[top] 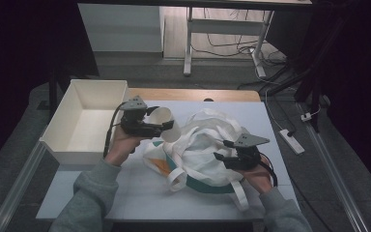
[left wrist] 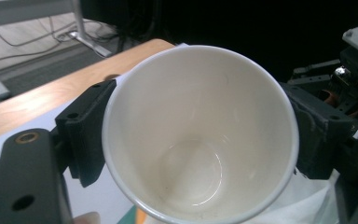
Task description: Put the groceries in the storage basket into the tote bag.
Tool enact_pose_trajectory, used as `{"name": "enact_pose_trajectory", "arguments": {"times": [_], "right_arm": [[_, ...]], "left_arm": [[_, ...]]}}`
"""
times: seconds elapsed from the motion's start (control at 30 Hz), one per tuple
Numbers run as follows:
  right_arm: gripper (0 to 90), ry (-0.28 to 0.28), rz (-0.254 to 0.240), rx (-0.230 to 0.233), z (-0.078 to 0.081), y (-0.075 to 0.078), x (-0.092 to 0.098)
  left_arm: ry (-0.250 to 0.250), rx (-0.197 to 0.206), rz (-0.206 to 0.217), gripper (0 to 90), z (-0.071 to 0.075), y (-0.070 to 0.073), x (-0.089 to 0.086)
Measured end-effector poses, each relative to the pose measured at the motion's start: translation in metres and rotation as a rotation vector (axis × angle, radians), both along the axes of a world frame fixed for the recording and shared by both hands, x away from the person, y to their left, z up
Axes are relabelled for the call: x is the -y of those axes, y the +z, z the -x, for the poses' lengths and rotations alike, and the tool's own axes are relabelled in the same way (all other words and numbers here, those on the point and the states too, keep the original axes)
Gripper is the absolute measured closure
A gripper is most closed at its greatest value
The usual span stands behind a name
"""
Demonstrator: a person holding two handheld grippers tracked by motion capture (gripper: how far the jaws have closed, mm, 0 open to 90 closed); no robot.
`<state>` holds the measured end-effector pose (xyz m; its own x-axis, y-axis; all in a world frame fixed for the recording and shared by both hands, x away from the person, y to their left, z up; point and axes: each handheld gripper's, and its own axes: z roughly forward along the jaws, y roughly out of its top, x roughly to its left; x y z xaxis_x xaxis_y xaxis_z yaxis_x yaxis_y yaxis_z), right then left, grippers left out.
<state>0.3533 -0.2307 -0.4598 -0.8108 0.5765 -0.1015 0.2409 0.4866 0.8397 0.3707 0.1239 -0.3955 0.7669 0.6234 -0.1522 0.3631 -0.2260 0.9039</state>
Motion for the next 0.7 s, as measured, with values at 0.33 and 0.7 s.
{"name": "enact_pose_trajectory", "arguments": {"times": [0.33, 0.7], "right_arm": [[31.0, 0.027, -0.044, 0.044, 0.008, 0.012, -0.017], [23.2, 0.061, -0.046, 0.087, 0.012, 0.019, -0.042]], "left_arm": [[-0.079, -0.029, -0.040, 19.2, -0.003, -0.009, 0.038], [-0.112, -0.046, -0.059, 19.2, -0.005, -0.016, 0.058]]}}
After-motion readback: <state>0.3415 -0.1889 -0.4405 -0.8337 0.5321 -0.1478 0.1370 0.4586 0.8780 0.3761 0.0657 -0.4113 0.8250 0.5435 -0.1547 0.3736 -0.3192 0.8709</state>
